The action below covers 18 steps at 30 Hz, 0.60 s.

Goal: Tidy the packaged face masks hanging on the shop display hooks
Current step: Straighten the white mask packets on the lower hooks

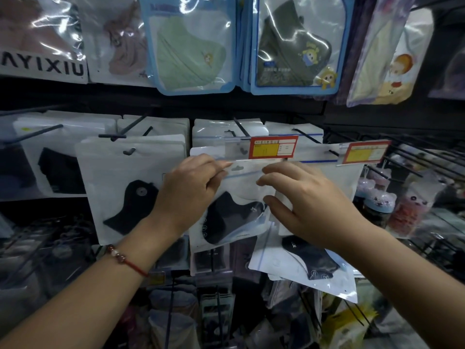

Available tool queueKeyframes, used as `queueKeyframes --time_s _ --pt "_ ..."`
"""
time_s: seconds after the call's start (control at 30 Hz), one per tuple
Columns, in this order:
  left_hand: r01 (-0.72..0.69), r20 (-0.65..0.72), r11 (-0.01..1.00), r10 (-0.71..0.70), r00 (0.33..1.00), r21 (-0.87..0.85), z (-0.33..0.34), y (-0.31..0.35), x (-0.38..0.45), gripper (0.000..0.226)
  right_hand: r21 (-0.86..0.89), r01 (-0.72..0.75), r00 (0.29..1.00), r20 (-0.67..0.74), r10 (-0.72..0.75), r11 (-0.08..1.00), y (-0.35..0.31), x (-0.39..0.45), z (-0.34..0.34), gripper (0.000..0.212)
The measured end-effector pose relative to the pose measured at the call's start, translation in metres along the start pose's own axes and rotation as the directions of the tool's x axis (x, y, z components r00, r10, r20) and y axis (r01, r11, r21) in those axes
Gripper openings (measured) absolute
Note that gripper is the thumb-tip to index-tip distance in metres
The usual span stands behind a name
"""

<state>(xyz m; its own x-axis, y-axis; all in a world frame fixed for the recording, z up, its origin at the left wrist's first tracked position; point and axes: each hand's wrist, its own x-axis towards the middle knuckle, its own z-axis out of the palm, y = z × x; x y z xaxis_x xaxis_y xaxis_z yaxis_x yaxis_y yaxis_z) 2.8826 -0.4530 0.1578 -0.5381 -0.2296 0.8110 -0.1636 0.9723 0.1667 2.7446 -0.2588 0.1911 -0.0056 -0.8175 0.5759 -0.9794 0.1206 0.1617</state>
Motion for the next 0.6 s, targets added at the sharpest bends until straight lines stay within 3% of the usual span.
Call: queueKeyframes --time_s 0.13,0.4,0.6 --pt "-0.007 0.004 1.000 0.007 1.000 0.015 -0.001 -0.003 -0.001 0.025 -0.050 -0.026 0.997 0.068 0.030 0.998 -0.005 0.002 0.009 0.042" --pt "-0.096 -0.075 0.995 0.095 0.993 -0.010 -0.005 -0.007 0.001 0.022 -0.089 0.022 0.997 -0.076 -0.029 0.996 -0.014 -0.011 0.019 0.047" --pt "-0.106 -0.081 0.992 0.101 0.992 -0.062 0.001 -0.005 0.010 0.026 -0.119 -0.030 0.994 -0.111 0.017 0.992 -0.012 -0.005 0.013 0.049"
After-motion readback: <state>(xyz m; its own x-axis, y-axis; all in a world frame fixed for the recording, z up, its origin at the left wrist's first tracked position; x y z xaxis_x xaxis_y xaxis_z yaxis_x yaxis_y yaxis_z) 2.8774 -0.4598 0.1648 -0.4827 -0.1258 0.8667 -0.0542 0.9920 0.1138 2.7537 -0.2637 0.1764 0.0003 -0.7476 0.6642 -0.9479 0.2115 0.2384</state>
